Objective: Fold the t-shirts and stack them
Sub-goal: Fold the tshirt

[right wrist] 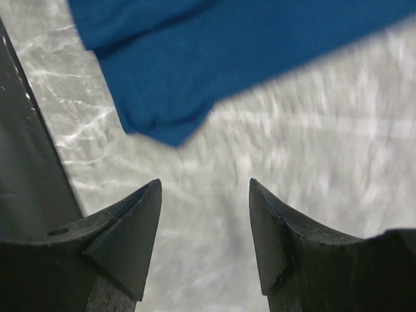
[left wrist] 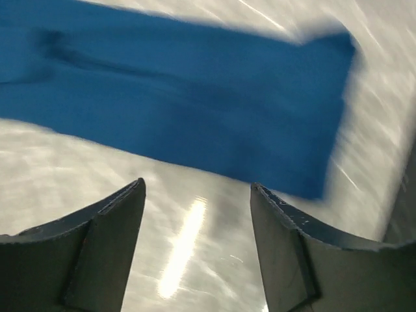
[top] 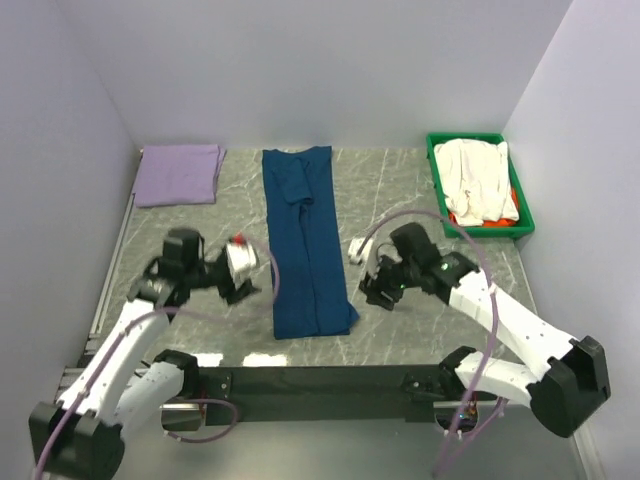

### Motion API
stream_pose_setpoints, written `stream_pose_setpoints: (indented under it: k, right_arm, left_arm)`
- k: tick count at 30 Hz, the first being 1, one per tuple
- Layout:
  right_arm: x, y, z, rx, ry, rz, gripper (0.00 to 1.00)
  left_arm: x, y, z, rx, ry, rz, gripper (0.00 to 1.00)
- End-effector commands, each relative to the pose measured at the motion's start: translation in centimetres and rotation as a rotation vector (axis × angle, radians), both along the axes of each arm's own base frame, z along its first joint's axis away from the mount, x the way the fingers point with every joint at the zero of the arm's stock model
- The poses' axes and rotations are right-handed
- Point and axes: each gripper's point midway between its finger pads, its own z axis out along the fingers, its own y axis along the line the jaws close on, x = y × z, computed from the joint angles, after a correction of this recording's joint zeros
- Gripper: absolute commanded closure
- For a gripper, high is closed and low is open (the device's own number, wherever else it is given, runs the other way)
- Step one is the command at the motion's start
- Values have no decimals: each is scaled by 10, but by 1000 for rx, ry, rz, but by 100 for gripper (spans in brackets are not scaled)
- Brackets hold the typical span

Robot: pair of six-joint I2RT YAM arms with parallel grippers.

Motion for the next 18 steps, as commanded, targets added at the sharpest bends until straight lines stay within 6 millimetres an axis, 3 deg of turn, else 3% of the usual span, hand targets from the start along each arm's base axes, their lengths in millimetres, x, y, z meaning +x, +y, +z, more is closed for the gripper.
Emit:
stream_pose_setpoints:
  k: [1,2,3,5,7,11,18]
  right_arm:
    - [19,17,-10,-43,-276,147,37]
    - [9,18,-22,-51,-285,182,36]
    - [5,31,-22,-39,-350,240,36]
    - [-10,35,-40,-55,-380,313,36]
    - [-18,47,-44,-52,-449,387,35]
    - [-29,48,-66,-83,-480,458,33]
    - [-32,61,-80,-100,-511,507,33]
  left_arm:
    - [-53,-9,-33,99,-103,-248,30]
    - [-69,-18,-49,107,-102,-320,32]
    - [-74,-23,-53,105,-109,-340,33]
    - [-83,-37,-68,132,-131,-400,37]
    - [-90,-44,-88,186,-125,-448,39]
    - [-93,-53,-105,233,-156,-522,38]
    - [-92,-58,-133,325,-164,-564,40]
